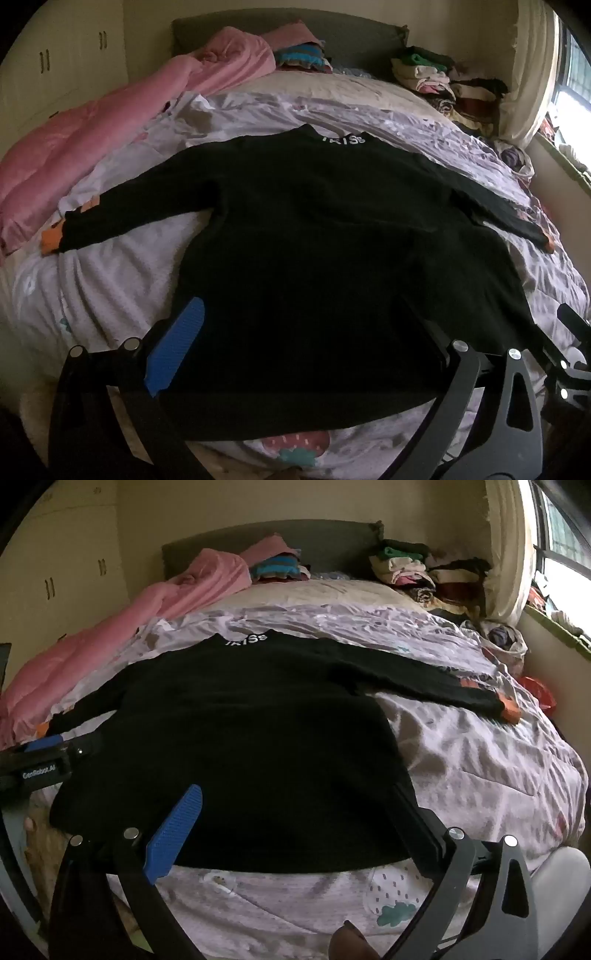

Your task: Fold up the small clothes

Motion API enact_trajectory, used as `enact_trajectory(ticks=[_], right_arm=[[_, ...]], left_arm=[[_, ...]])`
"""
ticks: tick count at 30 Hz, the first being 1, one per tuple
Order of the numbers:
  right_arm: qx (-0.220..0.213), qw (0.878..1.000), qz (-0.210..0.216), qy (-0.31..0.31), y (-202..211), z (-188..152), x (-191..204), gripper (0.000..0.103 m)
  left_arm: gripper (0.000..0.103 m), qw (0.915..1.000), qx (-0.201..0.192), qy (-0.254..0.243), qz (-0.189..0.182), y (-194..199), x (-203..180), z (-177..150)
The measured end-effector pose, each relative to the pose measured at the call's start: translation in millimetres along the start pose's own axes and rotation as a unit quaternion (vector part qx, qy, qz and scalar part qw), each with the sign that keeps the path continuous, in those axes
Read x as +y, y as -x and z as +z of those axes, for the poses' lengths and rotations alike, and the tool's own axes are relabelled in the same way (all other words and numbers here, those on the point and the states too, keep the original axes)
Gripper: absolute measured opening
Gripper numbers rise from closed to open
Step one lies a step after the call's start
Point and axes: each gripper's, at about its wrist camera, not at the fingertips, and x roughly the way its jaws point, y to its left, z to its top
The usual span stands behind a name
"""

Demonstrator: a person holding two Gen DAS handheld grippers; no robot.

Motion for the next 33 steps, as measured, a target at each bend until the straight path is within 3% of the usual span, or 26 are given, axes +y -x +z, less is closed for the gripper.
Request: enact_trajectory(ticks=[33], right_arm=[[-0.012,0.999,0.003,0.029,9,-3,21,0.099]], left_arm=[[0.094,0.9998,-0.004,-0.018,0.000,6,-10,-1]])
